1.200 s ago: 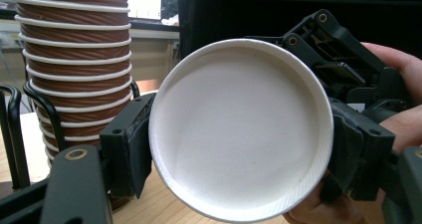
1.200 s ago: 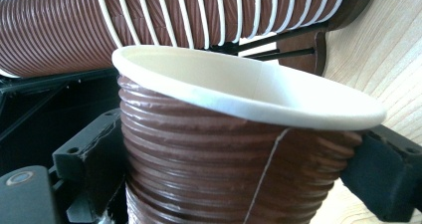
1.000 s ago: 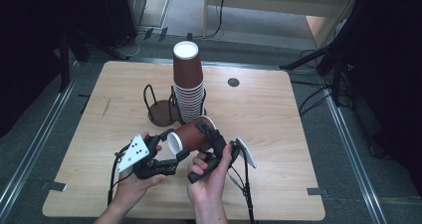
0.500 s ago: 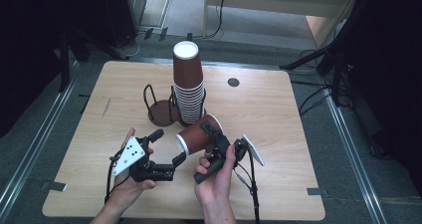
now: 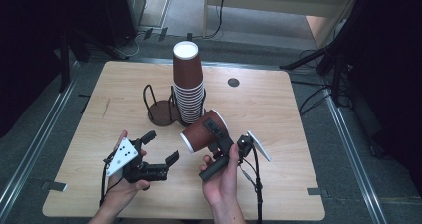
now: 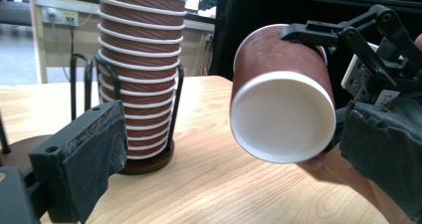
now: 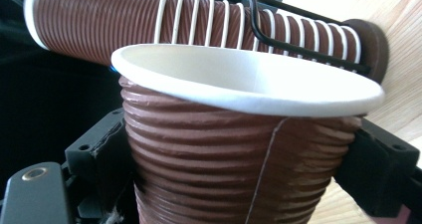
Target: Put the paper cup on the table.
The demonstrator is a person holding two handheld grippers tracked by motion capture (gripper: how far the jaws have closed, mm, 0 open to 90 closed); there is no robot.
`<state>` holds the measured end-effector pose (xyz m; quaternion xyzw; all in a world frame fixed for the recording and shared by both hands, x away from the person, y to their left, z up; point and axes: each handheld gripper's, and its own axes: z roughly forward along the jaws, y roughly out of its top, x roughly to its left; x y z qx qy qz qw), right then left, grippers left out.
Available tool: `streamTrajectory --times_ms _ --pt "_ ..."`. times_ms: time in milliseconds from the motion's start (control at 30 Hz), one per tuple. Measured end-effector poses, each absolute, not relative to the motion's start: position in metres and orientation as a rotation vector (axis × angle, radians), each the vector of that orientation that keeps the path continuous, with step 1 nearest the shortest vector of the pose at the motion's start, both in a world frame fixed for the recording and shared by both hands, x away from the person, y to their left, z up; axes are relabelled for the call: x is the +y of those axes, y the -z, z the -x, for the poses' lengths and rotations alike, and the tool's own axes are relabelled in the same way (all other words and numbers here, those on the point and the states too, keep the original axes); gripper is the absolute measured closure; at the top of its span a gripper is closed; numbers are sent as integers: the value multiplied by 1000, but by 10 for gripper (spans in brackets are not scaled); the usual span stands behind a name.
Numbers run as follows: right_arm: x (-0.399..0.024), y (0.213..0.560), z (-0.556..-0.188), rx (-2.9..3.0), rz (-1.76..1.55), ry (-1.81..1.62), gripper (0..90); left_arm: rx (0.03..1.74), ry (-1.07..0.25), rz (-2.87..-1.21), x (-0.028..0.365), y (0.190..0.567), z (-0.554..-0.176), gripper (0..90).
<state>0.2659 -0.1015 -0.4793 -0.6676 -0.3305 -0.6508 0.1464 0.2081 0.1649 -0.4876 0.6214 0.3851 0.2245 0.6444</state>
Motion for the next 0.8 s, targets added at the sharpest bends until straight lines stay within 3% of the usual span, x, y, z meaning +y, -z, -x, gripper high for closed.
streamTrajectory --times_ms 800 --pt "-116 480 -269 -1235 1930 2134 120 998 -552 -1377 202 500 -205 0"
